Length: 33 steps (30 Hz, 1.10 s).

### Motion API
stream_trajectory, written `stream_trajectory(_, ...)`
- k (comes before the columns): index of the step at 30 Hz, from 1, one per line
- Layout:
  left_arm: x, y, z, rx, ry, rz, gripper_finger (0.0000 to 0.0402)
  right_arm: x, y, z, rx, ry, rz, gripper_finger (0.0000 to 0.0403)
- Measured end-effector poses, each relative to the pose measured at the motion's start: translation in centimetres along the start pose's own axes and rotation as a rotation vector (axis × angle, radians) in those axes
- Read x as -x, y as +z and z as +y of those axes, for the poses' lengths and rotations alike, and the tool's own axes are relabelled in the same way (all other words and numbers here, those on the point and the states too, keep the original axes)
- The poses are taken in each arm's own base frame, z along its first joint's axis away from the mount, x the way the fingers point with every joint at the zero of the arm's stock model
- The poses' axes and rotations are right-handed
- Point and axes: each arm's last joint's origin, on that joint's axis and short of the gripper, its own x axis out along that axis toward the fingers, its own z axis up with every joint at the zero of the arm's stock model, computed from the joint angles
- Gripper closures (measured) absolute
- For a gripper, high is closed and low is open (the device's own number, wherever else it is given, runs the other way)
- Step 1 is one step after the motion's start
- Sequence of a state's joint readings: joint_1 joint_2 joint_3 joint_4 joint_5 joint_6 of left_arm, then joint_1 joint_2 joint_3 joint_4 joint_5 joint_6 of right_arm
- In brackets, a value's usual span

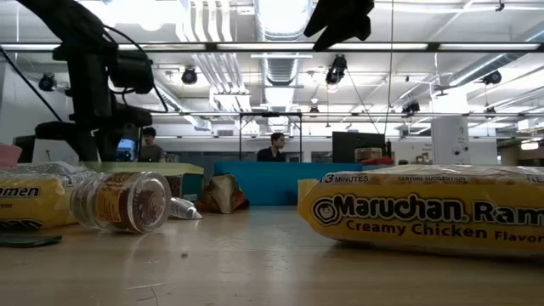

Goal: Pick & Place Food Item
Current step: Put the light green spoon into the yellow transparent bin, then adjust the blue bin

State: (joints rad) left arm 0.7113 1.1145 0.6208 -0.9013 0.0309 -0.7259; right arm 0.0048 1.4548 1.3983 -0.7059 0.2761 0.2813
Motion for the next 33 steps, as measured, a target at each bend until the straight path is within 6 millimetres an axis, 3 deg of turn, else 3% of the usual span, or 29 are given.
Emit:
stream_trajectory(8,-2.3,0.5,-0.5,-0.019,0.072,0.13,0.0271,0.1,-0.1,0.2,0.005,0.017,0.004,0.0144)
stream_trajectory(14,-2.9,1.1,-0.9,-0.064,0.095,0.156,0.0244,0.1,-0.1,0.2,0.005,0.02,0.005,0.0144)
stream_trajectory(23,-1.7,2.0,-1.8,-0.096,0.06,0.117,0.0194,0.1,-0.1,0.2,0.005,0.022,0.006,0.0144)
stream_trajectory(33,1.9,3.2,-3.9,-0.218,-0.015,0.029,0.019,0.0,-0.1,0.2,0.006,0.021,0.007,0.0144)
